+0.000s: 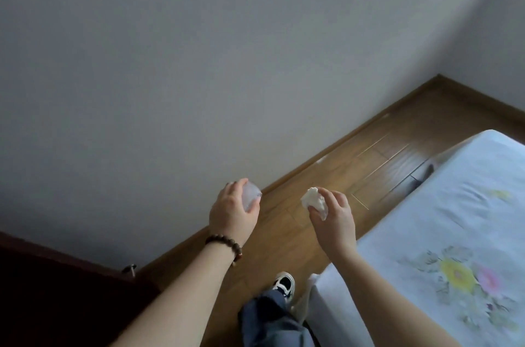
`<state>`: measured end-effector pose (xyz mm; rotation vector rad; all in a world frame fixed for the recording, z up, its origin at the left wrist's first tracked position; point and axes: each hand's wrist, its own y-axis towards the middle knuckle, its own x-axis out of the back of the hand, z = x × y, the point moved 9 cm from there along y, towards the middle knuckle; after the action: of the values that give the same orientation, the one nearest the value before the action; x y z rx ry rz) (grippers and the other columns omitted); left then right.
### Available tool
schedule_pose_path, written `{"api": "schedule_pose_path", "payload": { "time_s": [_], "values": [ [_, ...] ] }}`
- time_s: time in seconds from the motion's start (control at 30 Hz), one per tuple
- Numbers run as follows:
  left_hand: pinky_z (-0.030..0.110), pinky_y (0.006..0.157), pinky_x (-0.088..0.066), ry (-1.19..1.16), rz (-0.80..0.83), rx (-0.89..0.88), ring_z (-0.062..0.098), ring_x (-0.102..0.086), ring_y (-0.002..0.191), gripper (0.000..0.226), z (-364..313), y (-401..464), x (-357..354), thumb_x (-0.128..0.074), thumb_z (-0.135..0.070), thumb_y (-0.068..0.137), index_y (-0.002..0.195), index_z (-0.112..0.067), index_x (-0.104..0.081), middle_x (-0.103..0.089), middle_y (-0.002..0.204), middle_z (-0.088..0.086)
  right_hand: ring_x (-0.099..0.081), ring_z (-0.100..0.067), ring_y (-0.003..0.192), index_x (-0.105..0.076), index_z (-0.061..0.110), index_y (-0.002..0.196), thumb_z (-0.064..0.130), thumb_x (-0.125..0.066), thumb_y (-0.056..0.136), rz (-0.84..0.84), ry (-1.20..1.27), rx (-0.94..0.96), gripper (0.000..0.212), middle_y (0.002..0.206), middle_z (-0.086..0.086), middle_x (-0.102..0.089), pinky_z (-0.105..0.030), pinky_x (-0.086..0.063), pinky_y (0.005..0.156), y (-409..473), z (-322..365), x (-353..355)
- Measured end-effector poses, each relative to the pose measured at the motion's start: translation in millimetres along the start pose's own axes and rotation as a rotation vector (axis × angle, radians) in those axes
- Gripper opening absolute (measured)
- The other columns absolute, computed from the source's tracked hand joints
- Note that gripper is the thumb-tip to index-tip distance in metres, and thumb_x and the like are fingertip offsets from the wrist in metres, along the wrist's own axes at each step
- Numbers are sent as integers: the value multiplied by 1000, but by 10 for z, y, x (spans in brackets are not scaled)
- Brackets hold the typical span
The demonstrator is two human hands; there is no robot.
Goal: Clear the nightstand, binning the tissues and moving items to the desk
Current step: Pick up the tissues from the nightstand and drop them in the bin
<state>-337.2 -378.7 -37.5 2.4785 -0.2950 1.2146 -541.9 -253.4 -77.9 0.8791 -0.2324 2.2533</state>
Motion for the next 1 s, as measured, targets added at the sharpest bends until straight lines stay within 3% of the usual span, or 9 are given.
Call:
{"api": "schedule_pose_path", "payload": {
  "time_s": [0.3, 0.47, 0.73, 1.0],
  "values": [
    [35, 83, -49, -52, 147, -156, 28, -60, 102, 42, -1052, 2015, -1235, -70, -27, 79, 117, -12, -60, -63, 114, 7, -53, -18, 102, -56, 20, 123, 20, -68, 83, -231, -12, -186, 41, 122, -3, -55, -28, -48, 80, 1853, -628, 680],
    [35, 85, -49, -101, 258, -263, 26, -59, 105, 44, -1798, 2705, -1977, -68, -29, 81, 120, -11, -58, -62, 118, 7, -52, -18, 100, -57, 17, 121, 17, -64, 85, -356, -12, -278, 37, 119, -3, -53, -24, -42, 80, 2510, -1036, 1224],
    [30, 81, -47, -186, 445, -438, 22, -60, 100, 43, -2999, 3619, -3349, -66, -30, 83, 122, -12, -56, -61, 115, 3, -52, -17, 96, -59, 17, 118, 13, -65, 82, -531, -46, -451, 37, 112, -2, -52, -24, -40, 81, 3390, -1898, 1824],
    [24, 73, -47, -225, 557, -639, 18, -60, 90, 41, -4470, 4897, -4670, -66, -32, 83, 120, -16, -56, -62, 108, -1, -54, -20, 97, -60, 19, 117, 14, -66, 82, -664, -107, -581, 37, 107, 2, -52, -26, -42, 78, 4943, -2639, 2580]
  ]
}}
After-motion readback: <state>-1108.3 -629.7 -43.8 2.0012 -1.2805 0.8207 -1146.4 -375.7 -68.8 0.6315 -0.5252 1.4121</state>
